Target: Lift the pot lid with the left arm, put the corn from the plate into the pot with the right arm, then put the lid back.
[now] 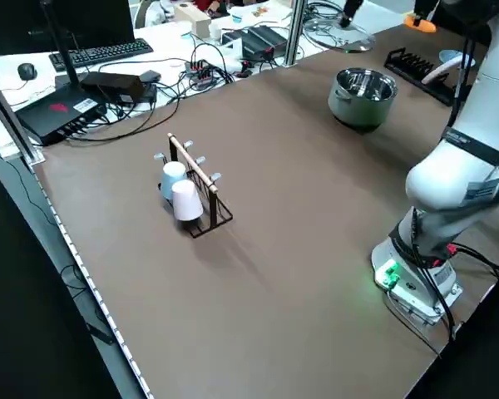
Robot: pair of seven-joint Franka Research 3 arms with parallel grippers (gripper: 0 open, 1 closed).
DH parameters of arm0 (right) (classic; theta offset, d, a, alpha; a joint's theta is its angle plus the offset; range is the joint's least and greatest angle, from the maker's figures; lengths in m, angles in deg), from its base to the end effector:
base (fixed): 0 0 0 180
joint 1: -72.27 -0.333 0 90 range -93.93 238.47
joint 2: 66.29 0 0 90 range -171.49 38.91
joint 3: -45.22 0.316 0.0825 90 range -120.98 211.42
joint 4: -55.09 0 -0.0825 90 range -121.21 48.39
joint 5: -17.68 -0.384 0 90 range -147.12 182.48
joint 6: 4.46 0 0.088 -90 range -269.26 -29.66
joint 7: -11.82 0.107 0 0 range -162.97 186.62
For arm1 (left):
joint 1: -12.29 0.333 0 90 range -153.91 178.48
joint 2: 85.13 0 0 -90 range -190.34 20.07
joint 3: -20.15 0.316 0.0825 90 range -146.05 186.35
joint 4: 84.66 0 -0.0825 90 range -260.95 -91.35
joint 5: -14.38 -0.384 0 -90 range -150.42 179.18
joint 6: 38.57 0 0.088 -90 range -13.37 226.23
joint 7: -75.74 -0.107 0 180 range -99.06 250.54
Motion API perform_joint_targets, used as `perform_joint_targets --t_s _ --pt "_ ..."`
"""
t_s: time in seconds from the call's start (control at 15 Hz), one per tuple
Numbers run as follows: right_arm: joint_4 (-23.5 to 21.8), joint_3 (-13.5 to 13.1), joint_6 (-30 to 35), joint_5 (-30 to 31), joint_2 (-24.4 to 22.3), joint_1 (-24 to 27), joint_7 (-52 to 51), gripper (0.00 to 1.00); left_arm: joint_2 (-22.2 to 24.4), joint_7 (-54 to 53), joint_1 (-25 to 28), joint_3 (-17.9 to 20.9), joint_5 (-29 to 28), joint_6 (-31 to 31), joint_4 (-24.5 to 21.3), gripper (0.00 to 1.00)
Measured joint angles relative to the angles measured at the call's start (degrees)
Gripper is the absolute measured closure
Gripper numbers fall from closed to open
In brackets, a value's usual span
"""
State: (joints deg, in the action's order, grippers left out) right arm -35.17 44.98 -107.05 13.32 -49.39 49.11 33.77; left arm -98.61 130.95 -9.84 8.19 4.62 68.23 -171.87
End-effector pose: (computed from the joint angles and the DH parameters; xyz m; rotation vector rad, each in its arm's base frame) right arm 0.5880 0.2560 0.4635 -3.1012 0.0039 0.1572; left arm 0.5486 -0.3392 0.5373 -3.0819 -0.5239 -0.2542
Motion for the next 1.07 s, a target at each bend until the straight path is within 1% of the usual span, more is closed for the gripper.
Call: perform_joint_targets --t_s 0.13,0.2,0.33,0.47,0.53,0.6,0.8,1.07 --pt "1.4 0.0 -3.0 0.0 2.5 -4.3 6.3 0.6 2.7 -6.2 4.2 0.0 0.6 -5.3 -0.1 0.5" --pt "2.6 0.0 -4.8 0.0 4.1 -6.2 9.4 0.6 3.6 -10.3 6.5 0.0 2.4 -6.8 -0.3 0.5" --pt "5.6 -0.1 -7.6 0.1 8.2 -9.4 14.3 0.6 4.5 -18.6 11.1 0.0 5.4 -8.7 -0.7 0.5" --pt "8.8 -0.1 -10.4 0.1 12.4 -12.2 18.2 0.6 4.8 -25.2 15.3 0.0 6.9 -11.6 -0.9 0.5" --pt "11.1 -0.2 -14.0 0.1 15.8 -14.8 21.5 0.6 5.2 -30.8 19.1 0.0 8.1 -12.7 -1.7 0.5" --pt "11.7 -0.2 -15.5 0.1 17.0 -15.9 22.8 0.6 5.2 -33.2 20.7 0.0 8.3 -12.7 -2.2 0.5" --pt "12.5 -0.2 -18.5 0.1 19.5 -18.3 25.1 0.6 5.2 -38.0 23.9 0.0 8.5 -11.6 -4.3 0.5" --pt "12.6 -0.3 -21.6 0.1 22.6 -20.7 25.8 0.6 5.2 -38.7 24.5 0.0 8.5 -10.7 -5.3 0.5"
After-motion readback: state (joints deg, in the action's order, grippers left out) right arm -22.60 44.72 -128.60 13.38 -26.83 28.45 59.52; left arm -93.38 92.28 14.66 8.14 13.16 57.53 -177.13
